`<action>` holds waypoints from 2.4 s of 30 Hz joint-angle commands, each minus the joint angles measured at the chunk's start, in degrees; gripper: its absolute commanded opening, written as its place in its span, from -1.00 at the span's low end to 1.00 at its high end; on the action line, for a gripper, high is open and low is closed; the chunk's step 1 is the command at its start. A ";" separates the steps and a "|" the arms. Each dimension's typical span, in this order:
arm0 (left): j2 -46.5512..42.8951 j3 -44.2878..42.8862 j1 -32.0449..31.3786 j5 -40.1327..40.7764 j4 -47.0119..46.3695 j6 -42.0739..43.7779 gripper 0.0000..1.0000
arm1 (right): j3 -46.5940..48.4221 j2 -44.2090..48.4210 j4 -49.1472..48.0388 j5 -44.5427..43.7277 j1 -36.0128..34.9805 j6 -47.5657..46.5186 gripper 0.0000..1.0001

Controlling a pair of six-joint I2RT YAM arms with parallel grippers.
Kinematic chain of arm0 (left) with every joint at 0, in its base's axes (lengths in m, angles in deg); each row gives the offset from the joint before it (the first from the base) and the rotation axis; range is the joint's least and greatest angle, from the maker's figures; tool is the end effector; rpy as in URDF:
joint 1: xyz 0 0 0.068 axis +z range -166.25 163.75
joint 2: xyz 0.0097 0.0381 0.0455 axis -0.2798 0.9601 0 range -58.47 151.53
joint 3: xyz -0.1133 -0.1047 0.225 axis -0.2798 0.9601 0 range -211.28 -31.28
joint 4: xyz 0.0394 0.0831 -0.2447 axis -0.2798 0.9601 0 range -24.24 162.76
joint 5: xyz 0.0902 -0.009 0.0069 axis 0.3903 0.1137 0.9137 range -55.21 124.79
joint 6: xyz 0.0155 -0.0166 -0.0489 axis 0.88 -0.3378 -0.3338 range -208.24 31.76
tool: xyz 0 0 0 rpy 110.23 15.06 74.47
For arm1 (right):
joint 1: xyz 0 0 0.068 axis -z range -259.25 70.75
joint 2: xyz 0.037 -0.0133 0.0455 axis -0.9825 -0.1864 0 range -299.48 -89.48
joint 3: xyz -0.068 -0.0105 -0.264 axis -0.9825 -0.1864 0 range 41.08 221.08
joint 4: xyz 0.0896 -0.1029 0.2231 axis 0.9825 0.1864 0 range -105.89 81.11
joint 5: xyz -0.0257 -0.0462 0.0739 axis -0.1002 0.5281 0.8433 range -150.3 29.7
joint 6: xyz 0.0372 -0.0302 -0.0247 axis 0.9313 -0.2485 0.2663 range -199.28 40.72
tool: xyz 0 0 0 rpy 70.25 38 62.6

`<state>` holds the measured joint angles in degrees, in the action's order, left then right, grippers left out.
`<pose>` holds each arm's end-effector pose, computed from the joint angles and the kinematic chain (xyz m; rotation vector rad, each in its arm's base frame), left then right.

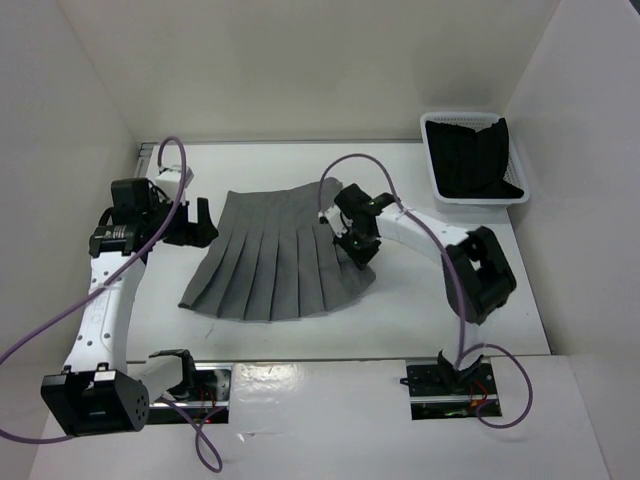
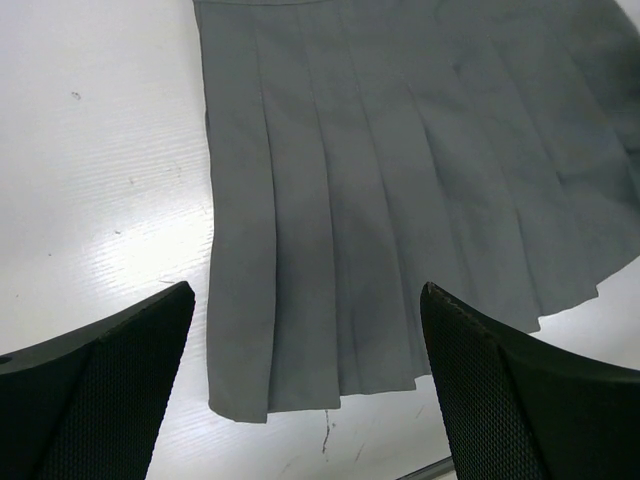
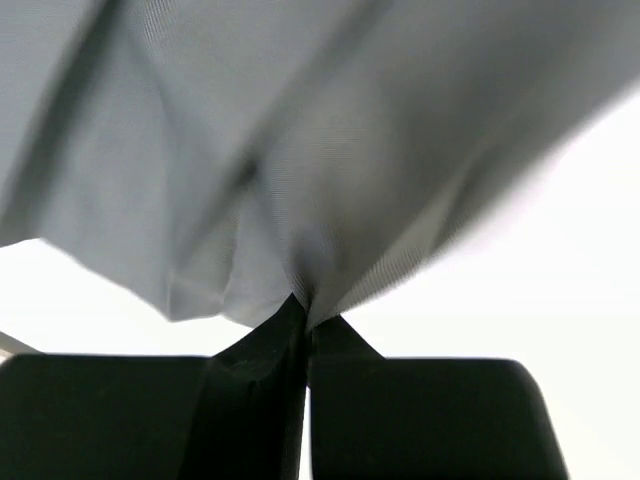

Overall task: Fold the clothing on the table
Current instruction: Flatten the skirt out

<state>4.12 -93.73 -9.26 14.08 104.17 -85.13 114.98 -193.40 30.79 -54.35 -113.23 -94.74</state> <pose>0.2273 0.0151 0.3404 0.1193 2.2067 -0.3074 0.2888 0.1992 0.1927 -1.2380 2.6471 0.2048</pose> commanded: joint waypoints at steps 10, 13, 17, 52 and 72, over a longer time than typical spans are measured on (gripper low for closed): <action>-2.73 1.55 -0.04 0.58 -2.99 1.10 0.99 | 0.28 17.08 11.33 -23.97 -11.29 1.93 0.53; -3.26 2.08 -0.04 0.58 -2.99 1.10 0.99 | 0.27 17.08 12.74 -21.60 -11.90 0.35 0.75; -3.26 2.08 -0.04 1.11 -2.99 1.10 0.99 | 2.11 17.69 11.43 -22.13 -12.43 -0.18 0.85; 23.29 -9.45 0.31 2.60 -4.58 3.92 0.41 | 18.37 -6.63 -9.15 -3.91 -3.90 3.50 0.80; -0.98 1.20 4.09 11.57 -4.66 -3.20 1.00 | 43.42 -27.56 -4.05 -9.10 -11.54 18.98 0.96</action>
<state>4.34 -92.92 -6.40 24.75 101.35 -87.12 154.24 -218.90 24.95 -61.19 -121.38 -78.18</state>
